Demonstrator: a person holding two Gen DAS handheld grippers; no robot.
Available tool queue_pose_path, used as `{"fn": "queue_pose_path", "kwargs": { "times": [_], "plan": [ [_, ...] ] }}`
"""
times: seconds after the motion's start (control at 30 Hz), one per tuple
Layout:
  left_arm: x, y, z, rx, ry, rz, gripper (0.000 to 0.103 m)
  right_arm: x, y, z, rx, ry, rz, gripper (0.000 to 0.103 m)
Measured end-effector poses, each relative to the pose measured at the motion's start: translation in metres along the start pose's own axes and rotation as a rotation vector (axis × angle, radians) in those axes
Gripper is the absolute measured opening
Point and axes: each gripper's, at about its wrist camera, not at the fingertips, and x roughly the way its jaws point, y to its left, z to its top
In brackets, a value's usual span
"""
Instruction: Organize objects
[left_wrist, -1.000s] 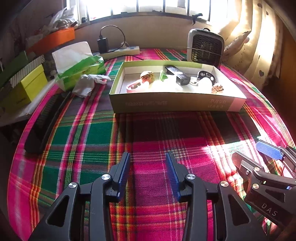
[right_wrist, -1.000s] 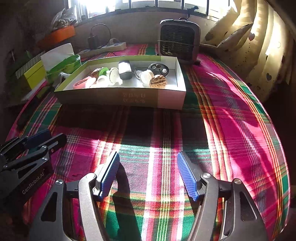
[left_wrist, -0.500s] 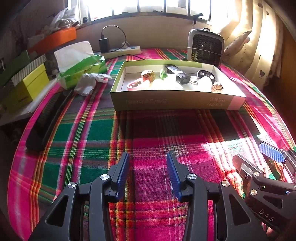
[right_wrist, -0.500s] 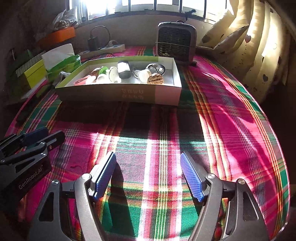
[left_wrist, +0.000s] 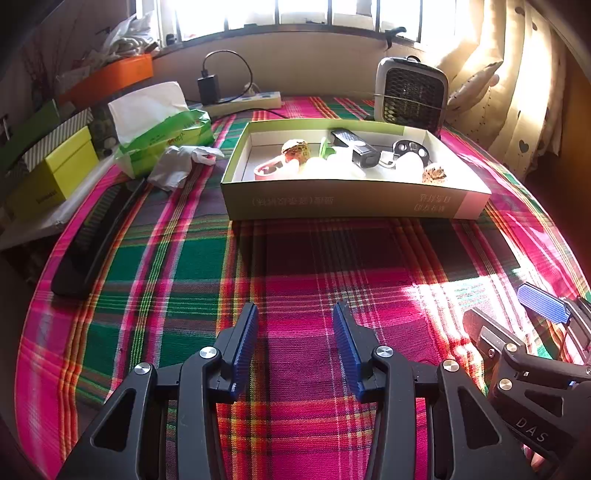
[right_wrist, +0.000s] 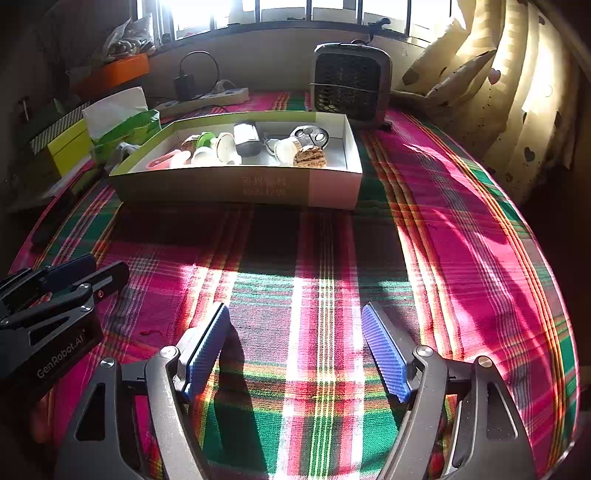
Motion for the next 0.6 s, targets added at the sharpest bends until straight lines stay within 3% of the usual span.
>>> {"fn": "queue_pose_path", "kwargs": {
  "times": [0.6],
  "plan": [
    [-0.0001, 0.0, 0.0005, 0.0, 0.0, 0.001, 0.04, 0.0003, 0.0005, 0.0005, 0.0, 0.0, 0.0, 0.076]
  ]
}}
